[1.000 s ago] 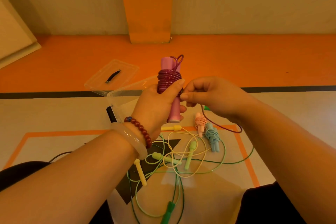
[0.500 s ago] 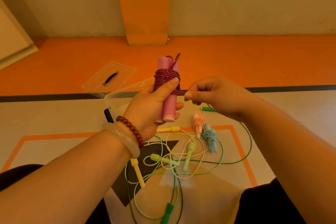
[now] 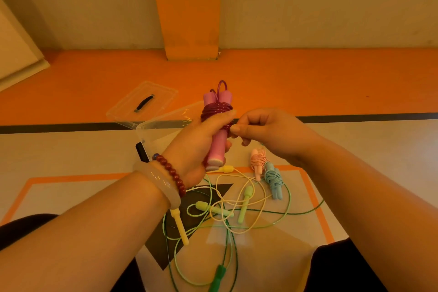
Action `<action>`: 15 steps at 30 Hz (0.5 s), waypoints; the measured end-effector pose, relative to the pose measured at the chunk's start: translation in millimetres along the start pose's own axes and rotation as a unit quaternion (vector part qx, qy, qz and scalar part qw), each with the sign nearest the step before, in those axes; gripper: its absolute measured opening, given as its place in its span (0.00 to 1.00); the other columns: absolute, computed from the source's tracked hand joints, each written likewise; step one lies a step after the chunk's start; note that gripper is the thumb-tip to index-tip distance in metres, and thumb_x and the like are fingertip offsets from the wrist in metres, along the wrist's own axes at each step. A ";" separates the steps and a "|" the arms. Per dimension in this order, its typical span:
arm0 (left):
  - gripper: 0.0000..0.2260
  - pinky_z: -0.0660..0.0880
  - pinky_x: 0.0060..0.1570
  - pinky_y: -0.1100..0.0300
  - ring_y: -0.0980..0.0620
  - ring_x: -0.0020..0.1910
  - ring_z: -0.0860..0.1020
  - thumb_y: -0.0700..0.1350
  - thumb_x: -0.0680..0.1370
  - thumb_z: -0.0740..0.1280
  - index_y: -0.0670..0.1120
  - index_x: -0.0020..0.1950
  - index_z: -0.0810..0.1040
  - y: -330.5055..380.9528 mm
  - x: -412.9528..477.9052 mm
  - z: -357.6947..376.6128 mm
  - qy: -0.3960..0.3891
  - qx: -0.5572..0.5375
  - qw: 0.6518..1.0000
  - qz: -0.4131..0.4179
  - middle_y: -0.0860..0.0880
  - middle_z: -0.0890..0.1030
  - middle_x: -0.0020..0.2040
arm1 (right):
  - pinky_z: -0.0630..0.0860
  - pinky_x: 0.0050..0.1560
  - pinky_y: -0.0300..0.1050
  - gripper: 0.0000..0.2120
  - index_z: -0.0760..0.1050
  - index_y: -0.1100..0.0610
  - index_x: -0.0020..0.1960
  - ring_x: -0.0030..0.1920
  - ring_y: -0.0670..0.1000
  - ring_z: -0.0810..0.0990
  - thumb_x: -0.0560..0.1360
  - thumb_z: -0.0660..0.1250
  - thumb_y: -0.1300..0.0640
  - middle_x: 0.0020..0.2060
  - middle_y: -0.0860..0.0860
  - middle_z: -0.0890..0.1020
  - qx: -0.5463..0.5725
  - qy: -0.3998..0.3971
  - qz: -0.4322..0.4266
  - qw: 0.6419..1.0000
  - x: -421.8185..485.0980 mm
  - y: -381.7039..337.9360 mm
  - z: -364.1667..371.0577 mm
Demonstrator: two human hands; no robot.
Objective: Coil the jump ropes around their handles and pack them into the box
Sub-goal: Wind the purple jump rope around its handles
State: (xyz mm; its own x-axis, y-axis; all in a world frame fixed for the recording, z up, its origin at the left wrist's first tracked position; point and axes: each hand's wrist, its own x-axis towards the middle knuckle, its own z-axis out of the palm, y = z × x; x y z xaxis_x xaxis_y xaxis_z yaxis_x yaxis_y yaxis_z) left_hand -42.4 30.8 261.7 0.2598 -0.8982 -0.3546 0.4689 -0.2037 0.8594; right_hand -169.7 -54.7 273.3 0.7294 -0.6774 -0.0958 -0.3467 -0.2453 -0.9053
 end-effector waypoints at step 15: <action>0.13 0.71 0.25 0.65 0.57 0.29 0.73 0.42 0.73 0.71 0.45 0.56 0.76 -2.7 9.2 0.8 0.030 0.001 0.998 0.048 0.49 0.76 0.36 | 0.71 0.34 0.30 0.06 0.79 0.57 0.39 0.31 0.41 0.75 0.74 0.70 0.58 0.29 0.46 0.80 0.032 -0.017 -0.020 0.999 3.0 -3.0 -5.3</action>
State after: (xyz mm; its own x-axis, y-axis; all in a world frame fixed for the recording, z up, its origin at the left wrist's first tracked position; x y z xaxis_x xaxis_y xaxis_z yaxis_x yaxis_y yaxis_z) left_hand -42.0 22.7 256.4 0.3540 -0.8885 -0.2919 0.4379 -0.1183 0.8912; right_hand -169.6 -59.7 277.9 0.7623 -0.6432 -0.0717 -0.2784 -0.2259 -0.9335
